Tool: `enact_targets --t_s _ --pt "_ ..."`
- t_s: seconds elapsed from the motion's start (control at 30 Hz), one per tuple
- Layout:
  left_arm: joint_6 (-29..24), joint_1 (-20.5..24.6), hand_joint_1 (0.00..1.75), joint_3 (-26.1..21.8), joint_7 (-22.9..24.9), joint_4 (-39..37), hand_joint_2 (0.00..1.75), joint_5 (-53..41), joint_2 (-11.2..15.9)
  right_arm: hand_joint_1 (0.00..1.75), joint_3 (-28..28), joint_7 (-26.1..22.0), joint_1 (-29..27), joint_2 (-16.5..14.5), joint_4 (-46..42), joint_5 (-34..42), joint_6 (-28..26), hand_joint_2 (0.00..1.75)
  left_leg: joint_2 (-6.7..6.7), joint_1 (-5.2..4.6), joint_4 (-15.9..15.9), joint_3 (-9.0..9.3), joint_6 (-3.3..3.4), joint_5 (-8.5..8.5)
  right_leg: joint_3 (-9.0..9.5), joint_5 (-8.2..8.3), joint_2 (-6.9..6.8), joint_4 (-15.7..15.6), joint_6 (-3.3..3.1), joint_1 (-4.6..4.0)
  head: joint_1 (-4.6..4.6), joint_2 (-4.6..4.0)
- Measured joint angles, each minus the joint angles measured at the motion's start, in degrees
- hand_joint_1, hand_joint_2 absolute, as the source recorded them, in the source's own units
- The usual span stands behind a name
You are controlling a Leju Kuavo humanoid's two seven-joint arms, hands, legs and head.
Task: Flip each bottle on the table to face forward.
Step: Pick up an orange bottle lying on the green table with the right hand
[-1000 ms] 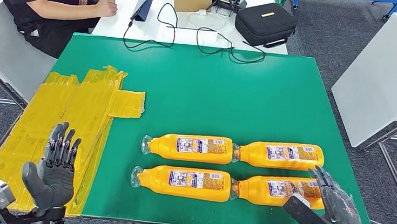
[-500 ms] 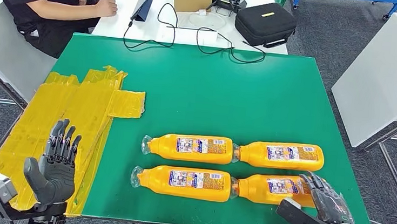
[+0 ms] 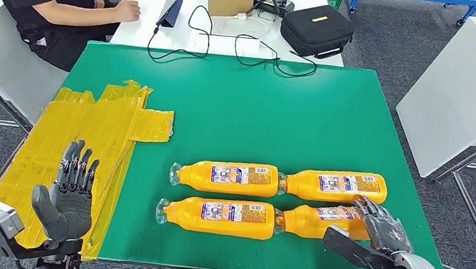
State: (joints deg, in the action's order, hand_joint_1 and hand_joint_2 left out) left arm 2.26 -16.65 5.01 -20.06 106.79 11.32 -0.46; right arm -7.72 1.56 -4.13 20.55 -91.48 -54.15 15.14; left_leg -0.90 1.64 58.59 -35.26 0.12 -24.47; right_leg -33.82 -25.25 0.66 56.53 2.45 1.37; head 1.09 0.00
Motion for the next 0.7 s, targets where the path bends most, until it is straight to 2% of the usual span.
enact_targets --t_s 0.47,0.7 --pt "-0.6 0.1 0.0 0.0 0.3 -0.4 0.0 -0.2 0.0 1.75 -3.0 -1.3 3.4 0.2 2.6 -1.9 6.0 1.75 0.16 0.01 0.0 0.7 0.01 -0.36 0.04 -0.19 0.21 0.0 0.0 -0.02 0.01 0.0" --pt "-1.4 1.0 0.0 0.0 0.9 -1.2 0.0 -0.3 0.0 1.75 -6.1 -1.4 5.1 2.7 4.1 -3.0 10.3 1.75 0.34 0.01 0.0 1.12 0.03 -0.49 0.43 -0.32 0.28 -0.1 0.04 -0.03 0.0 0.0"
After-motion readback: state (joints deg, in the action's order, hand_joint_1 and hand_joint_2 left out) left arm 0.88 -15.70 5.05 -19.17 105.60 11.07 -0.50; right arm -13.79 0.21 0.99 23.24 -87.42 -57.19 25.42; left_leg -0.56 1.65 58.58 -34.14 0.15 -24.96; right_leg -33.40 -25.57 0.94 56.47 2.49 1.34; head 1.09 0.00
